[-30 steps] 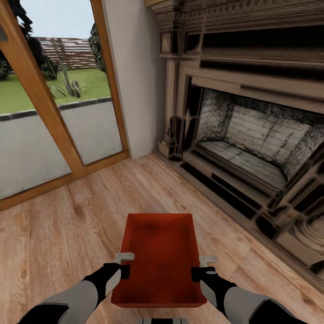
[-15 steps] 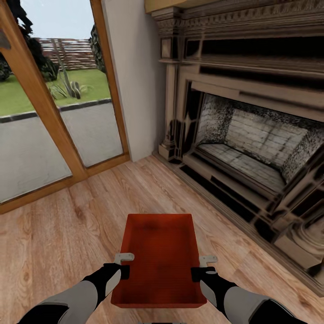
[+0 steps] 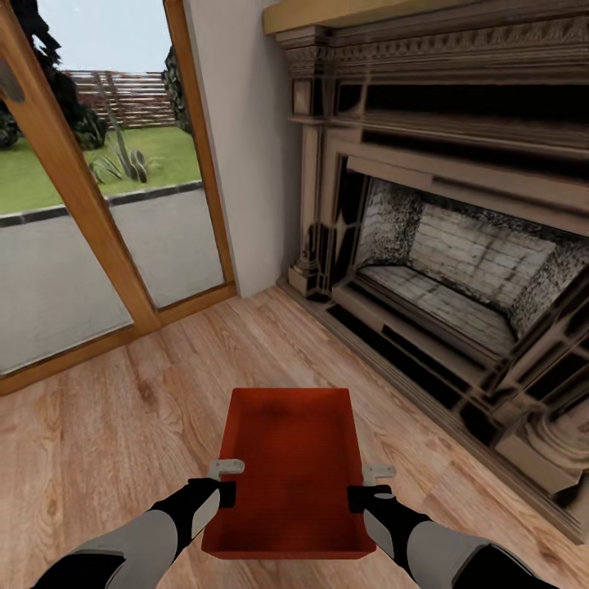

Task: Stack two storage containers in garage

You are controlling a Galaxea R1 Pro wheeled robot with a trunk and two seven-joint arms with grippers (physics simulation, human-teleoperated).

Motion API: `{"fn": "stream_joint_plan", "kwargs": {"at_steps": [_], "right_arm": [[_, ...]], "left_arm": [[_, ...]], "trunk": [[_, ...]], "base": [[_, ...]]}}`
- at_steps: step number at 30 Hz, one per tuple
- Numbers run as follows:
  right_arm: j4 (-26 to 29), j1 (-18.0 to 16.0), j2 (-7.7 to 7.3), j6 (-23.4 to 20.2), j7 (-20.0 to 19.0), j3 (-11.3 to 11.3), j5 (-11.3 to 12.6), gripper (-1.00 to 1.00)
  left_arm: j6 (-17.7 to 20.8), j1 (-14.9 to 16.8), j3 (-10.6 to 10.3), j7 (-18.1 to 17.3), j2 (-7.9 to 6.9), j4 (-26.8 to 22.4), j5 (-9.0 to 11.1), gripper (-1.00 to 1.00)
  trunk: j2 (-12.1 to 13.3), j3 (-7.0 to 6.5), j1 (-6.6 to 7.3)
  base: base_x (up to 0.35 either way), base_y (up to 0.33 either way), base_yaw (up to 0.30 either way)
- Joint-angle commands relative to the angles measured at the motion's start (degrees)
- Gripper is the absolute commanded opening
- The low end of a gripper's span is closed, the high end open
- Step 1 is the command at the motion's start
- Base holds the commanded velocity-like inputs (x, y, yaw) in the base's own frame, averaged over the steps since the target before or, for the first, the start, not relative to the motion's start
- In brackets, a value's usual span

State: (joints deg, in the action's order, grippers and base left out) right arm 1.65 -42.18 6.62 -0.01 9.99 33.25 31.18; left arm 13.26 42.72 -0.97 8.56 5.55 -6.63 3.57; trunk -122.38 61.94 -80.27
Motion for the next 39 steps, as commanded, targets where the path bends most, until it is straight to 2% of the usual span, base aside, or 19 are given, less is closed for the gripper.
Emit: {"fn": "stream_joint_plan", "kwargs": {"at_steps": [1, 39], "right_arm": [[0.02, -0.04, -0.03, 0.19, 0.03, 0.32, 0.25, -1.00], [0.02, -0.07, -0.03, -0.35, 0.21, 0.27, 0.29, -1.00]], "left_arm": [[0.37, -0.01, -0.17, 0.32, -0.03, 0.02, 0.56, -1.00], [0.37, 0.00, -0.17, 0.32, -0.01, 0.03, 0.56, -1.00]], "trunk": [[0.40, -0.15, 0.23], [15.64, -6.97, 8.58]], "base": [[0.000, 0.000, 0.000], [0.000, 0.000, 0.000]]}}
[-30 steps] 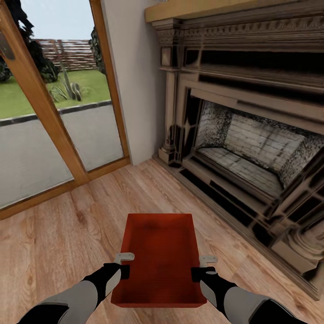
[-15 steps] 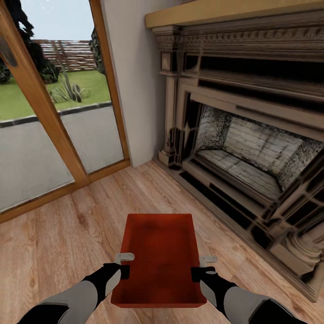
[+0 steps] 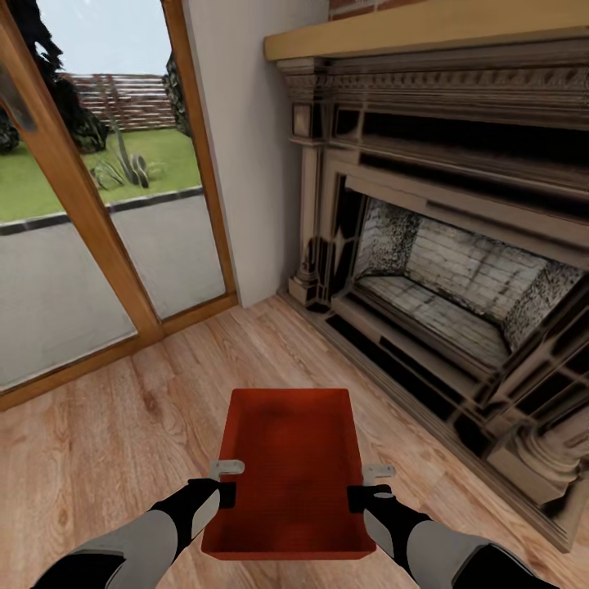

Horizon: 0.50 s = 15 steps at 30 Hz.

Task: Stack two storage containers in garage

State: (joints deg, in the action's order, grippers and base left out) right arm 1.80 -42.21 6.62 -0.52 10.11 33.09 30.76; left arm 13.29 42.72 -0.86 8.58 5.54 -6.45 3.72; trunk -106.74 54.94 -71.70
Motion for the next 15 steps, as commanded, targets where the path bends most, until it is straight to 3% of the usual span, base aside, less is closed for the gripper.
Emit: {"fn": "stream_joint_plan", "kwargs": {"at_steps": [1, 15], "right_arm": [[-0.13, -0.04, -0.03, 0.16, 0.09, 0.44, 0.71, -1.00], [-0.13, -0.05, -0.04, 0.25, 0.09, 0.47, 0.71, -1.00]], "left_arm": [[0.35, 0.00, -0.28, 0.30, 0.00, -0.14, 0.41, -1.00], [0.34, 0.00, -0.28, 0.30, 0.00, -0.14, 0.41, -1.00]], "trunk": [[0.40, -0.15, 0.23], [6.01, -2.66, 3.31]], "base": [[0.000, 0.000, 0.000], [0.000, 0.000, 0.000]]}}
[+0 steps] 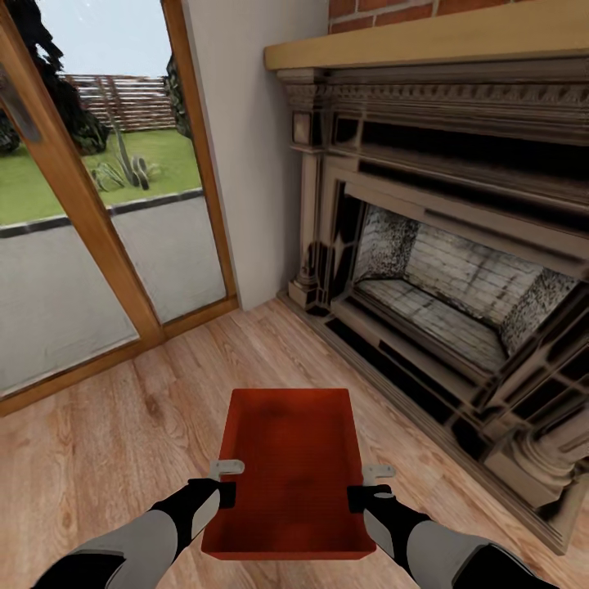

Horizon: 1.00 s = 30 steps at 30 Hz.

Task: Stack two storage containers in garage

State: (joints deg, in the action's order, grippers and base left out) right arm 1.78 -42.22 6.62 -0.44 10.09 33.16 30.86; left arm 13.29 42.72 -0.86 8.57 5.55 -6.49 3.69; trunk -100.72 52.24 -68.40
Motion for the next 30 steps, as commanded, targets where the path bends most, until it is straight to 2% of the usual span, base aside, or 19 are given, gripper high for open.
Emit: {"fn": "stream_joint_plan", "kwargs": {"at_steps": [1, 30], "right_arm": [[-0.11, -0.03, -0.03, 0.18, 0.10, 0.40, 0.60, -1.00], [-0.04, -0.05, -0.08, 0.93, 0.02, 0.50, 0.25, -1.00]], "left_arm": [[0.35, 0.00, -0.28, 0.31, -0.04, -0.11, 0.44, -1.00], [0.35, 0.00, -0.34, 0.29, -0.10, -0.13, 0.44, -1.00]], "trunk": [[0.40, -0.15, 0.23], [12.03, -5.35, 6.60]], "base": [[0.000, 0.000, 0.000], [0.000, 0.000, 0.000]]}}
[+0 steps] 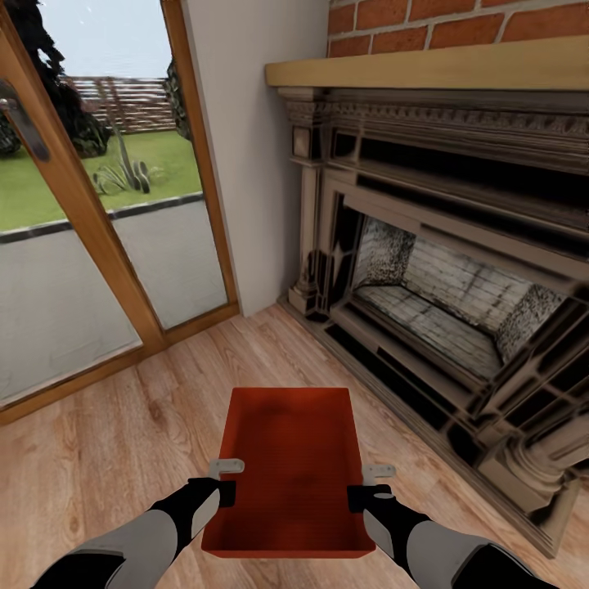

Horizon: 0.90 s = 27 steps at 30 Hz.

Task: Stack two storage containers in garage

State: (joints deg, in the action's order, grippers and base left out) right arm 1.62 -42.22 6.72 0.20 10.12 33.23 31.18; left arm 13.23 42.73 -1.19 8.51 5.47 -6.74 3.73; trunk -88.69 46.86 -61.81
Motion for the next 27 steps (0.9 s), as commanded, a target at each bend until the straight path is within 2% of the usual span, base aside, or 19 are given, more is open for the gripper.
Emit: {"fn": "stream_joint_plan", "kwargs": {"at_steps": [1, 27], "right_arm": [[0.11, -0.06, -0.20, 0.27, 0.00, 0.43, -0.07, -1.00], [0.05, -0.06, -0.05, 0.32, 0.12, 0.43, -0.07, -1.00]], "left_arm": [[0.40, -0.02, -0.02, 0.35, -0.02, 0.12, 0.40, -1.00], [0.39, -0.02, -0.04, 0.36, -0.02, 0.07, 0.42, -1.00]], "trunk": [[0.40, -0.15, 0.23], [10.83, -4.82, 5.94]], "base": [[0.000, 0.000, 0.000], [0.000, 0.000, 0.000]]}}
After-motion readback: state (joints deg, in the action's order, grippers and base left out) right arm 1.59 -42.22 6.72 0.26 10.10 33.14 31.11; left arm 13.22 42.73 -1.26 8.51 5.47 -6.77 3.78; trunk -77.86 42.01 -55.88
